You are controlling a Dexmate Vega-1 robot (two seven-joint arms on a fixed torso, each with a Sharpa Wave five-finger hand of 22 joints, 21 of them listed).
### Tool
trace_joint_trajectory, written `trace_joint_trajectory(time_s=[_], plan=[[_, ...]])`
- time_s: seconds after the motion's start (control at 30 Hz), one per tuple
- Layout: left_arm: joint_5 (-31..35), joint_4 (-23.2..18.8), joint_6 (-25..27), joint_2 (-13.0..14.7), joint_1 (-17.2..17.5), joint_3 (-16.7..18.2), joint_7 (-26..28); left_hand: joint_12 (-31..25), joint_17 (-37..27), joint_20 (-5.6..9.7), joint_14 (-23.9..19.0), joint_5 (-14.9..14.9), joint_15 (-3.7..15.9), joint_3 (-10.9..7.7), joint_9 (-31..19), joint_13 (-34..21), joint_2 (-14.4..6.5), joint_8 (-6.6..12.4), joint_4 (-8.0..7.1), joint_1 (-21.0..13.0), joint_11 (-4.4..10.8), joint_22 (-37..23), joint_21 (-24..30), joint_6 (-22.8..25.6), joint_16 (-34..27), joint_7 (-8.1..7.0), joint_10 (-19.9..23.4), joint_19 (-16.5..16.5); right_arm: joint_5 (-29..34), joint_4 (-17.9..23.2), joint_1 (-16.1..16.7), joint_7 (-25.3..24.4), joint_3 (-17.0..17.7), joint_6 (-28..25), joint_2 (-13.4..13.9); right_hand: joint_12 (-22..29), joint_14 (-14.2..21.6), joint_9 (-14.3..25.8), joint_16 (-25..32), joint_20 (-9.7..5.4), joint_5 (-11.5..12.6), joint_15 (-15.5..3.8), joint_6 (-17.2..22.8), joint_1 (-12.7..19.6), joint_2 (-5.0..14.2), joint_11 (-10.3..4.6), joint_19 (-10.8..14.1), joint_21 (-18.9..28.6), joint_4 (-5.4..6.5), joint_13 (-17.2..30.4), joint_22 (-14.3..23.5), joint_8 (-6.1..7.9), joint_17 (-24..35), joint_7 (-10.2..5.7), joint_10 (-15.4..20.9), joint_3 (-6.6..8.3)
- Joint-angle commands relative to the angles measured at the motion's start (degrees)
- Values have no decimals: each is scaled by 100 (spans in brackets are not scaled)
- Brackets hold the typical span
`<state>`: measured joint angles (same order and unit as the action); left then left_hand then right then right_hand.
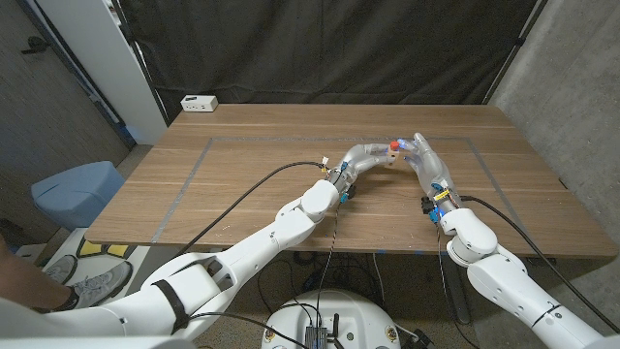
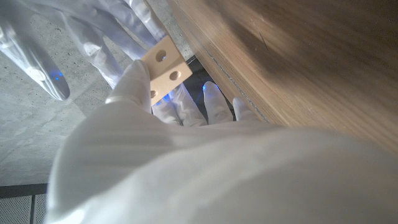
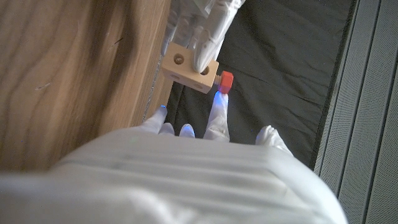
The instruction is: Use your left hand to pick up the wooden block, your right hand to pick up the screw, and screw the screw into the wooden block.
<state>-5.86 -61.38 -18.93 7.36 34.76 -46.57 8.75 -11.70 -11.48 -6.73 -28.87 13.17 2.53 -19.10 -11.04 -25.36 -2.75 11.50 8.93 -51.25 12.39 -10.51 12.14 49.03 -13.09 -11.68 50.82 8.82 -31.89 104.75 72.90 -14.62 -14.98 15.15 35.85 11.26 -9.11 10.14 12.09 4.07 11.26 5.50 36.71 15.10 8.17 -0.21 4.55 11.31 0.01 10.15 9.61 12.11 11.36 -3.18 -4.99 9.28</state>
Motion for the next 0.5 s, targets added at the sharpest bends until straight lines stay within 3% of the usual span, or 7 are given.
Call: trace_joint_trajectory(time_s=[0.03, 0.5], plan=[[-34, 48, 19, -21, -32, -12, -52, -49, -3, -23, -56, 27, 402, -77, -22, -11, -195, 66, -23, 111, 1, -29, 17, 307, -3, 138, 54, 56, 31, 32, 52, -69, 25, 6, -21, 55, 21, 10, 21, -31, 50, -43, 143, 10, 4, -26, 54, 22, -9, 9, 6, 70, 1, -12, 65, 70], [-71, 179, -4, -71, -92, -14, -94, -48, 3, -30, -96, 29, 415, -88, -22, -11, -194, 59, -22, 116, 1, -28, 20, 288, -10, 146, 52, 67, 15, 28, 46, -58, 25, -44, -10, 62, 90, 12, 22, -53, 48, -88, 409, 16, 3, -178, 128, 17, -25, 8, 5, 93, -6, 12, 212, 116]])
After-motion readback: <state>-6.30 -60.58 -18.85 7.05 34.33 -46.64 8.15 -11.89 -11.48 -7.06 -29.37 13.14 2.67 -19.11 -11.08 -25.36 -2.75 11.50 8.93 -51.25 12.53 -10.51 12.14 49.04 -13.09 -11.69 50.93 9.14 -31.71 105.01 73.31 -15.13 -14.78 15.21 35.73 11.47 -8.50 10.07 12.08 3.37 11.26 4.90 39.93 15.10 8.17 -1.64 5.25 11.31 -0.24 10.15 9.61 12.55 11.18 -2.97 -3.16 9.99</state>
